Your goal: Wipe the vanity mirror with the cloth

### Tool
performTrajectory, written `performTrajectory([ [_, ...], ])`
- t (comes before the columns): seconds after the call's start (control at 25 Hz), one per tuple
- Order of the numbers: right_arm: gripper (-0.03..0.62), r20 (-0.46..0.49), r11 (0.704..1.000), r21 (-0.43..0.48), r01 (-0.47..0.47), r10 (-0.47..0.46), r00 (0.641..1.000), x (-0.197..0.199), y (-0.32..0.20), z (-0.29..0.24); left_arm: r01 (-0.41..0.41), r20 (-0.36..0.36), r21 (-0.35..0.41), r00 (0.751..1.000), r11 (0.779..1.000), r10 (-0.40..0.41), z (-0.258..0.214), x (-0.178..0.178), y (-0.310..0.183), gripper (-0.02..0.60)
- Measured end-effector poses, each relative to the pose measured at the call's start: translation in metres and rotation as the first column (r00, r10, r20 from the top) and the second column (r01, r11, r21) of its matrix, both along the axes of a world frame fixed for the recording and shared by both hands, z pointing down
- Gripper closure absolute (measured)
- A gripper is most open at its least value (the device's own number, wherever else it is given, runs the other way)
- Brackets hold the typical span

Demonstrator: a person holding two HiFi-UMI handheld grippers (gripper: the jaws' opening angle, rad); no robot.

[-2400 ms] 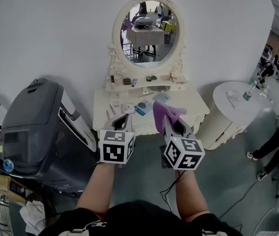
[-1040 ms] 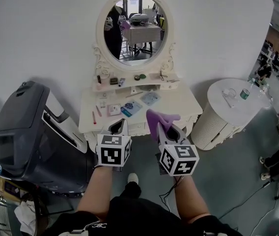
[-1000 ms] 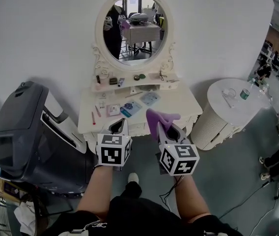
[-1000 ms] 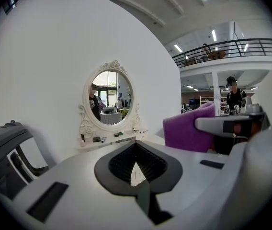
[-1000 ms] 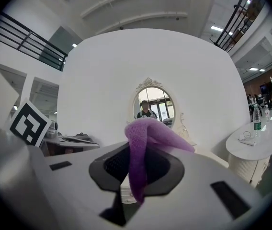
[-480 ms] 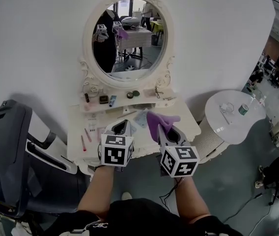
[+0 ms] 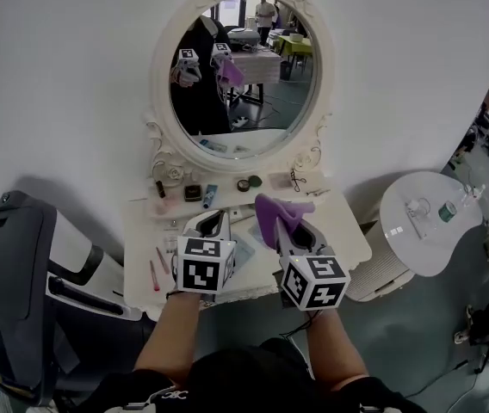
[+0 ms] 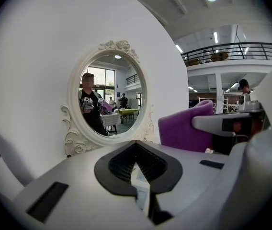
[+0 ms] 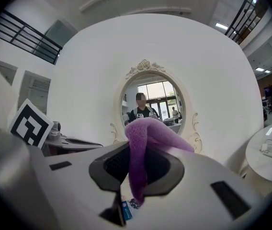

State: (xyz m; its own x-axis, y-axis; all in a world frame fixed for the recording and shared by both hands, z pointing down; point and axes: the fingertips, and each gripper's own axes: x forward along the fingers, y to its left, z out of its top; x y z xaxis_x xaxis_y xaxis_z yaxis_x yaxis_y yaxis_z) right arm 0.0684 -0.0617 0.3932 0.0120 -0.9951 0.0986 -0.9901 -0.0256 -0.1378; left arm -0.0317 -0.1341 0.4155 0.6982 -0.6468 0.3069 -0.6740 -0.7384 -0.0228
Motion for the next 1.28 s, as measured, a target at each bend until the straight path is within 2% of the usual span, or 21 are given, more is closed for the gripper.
performTrajectory([
  [0.28, 0.539, 0.012, 0.999, 0.017, 0.039, -0.039, 0.999, 0.027, -0.062, -0.001, 0.052, 0.021, -0.021, 0.998, 0.998, -0.052, 0.013, 0.016, -0.053, 0.584],
  [0.64, 0.539, -0.064, 0.976, 0.081, 0.2, -0.195, 0.979, 0.071, -0.157, -0.033, 0.219, 0.018, 0.019, 0.975, 0.976, -0.22, -0.007, 0.051, -0.132, 0.584],
  [0.76, 0.539, -0.087, 0.966, 0.109, 0.237, -0.228, 0.97, 0.09, -0.185, -0.049, 0.246, 0.011, 0.02, 0.969, 0.969, -0.246, -0.017, 0.068, -0.15, 0.584],
  [0.92, 0.539, -0.189, 0.932, 0.167, 0.321, -0.289, 0.939, 0.104, -0.223, -0.082, 0.307, 0.018, 0.02, 0.952, 0.952, -0.307, -0.021, 0.078, -0.168, 0.584],
  [1.08, 0.539, -0.276, 0.891, 0.258, 0.373, -0.302, 0.912, 0.115, -0.26, -0.137, 0.354, 0.017, -0.001, 0.935, 0.935, -0.354, -0.017, 0.081, -0.182, 0.584],
  [1.28, 0.539, -0.34, 0.848, 0.383, 0.367, -0.239, 0.909, 0.127, -0.296, -0.219, 0.389, 0.049, 0.01, 0.92, 0.921, -0.389, -0.014, 0.076, -0.204, 0.584],
])
